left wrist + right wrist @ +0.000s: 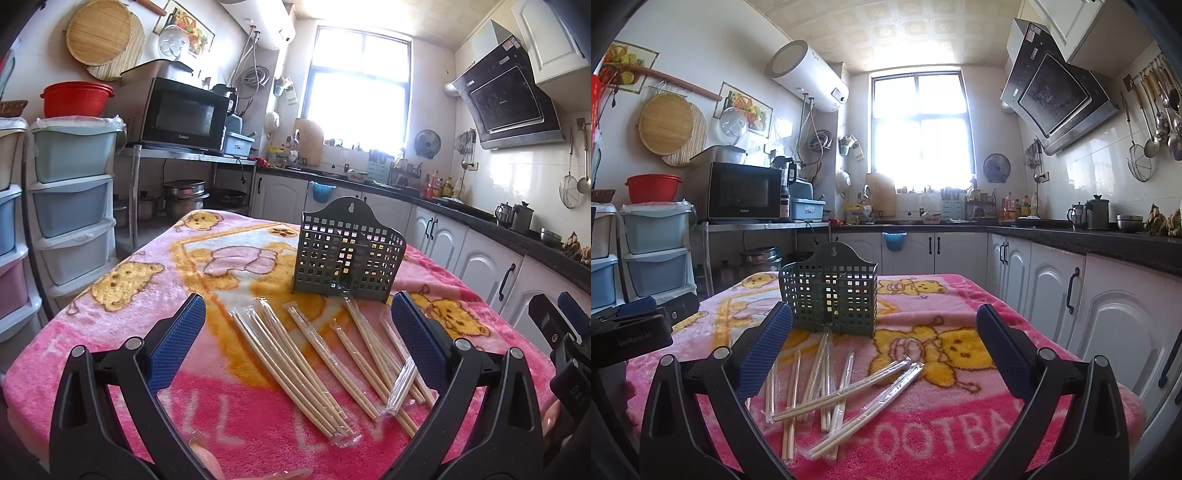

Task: Organize utensils

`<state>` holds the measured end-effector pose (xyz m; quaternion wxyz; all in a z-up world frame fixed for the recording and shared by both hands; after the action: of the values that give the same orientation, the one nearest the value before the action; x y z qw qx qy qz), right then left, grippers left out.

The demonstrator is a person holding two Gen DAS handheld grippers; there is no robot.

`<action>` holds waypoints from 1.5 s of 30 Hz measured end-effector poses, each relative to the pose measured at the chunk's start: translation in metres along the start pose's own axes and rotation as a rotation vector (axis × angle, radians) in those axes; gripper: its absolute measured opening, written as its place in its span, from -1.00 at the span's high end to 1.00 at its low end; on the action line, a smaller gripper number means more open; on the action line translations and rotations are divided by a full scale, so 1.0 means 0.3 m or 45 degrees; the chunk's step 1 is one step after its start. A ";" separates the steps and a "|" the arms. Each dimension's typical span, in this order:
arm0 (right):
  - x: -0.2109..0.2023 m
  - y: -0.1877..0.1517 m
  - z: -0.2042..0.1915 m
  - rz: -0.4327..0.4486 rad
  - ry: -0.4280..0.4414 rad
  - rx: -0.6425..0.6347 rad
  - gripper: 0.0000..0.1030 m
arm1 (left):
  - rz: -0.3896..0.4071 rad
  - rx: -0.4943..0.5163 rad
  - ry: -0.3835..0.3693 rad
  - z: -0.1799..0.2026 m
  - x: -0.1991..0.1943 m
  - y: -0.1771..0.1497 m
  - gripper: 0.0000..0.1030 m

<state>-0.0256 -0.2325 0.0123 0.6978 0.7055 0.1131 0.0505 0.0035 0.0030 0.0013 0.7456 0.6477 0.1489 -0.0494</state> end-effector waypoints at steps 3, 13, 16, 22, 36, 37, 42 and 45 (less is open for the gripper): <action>0.001 0.000 -0.001 0.001 -0.001 0.001 -0.88 | 0.000 0.000 0.001 0.000 0.000 0.000 -0.80; -0.004 0.004 -0.003 0.005 0.002 0.000 -0.88 | -0.001 0.000 0.001 -0.002 0.011 0.001 -0.80; -0.003 0.012 -0.009 -0.003 0.012 -0.002 -0.88 | 0.007 0.007 0.016 -0.006 0.009 0.002 -0.80; 0.014 0.007 -0.027 -0.019 0.037 -0.018 -0.88 | 0.003 -0.019 0.044 -0.049 0.003 0.021 -0.80; 0.083 0.015 -0.102 -0.099 0.176 -0.085 -0.88 | -0.024 -0.088 0.136 -0.151 0.036 0.032 -0.80; 0.098 0.017 -0.108 -0.119 0.193 -0.088 -0.88 | -0.032 -0.089 0.143 -0.160 0.042 0.034 -0.80; 0.179 0.018 -0.131 -0.210 0.237 -0.121 -0.88 | -0.096 -0.107 0.160 -0.210 0.085 0.043 -0.80; 0.233 0.013 -0.140 -0.271 0.257 -0.135 -0.88 | -0.141 -0.134 0.128 -0.242 0.115 0.050 -0.80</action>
<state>0.0328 -0.1755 0.0110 0.7206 0.6431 0.2538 0.0528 0.0288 0.0807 -0.0027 0.7664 0.5999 0.2240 -0.0502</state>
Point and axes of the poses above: each gripper's, at about its wrist camera, not at the fingertips, and x roughly the way its jaws point, z to its right, y to its top, the point moved 1 cm from there along x, roughly the way its jaws point, and after that the axes turned 7 degrees about y, right-handed, at the moved point
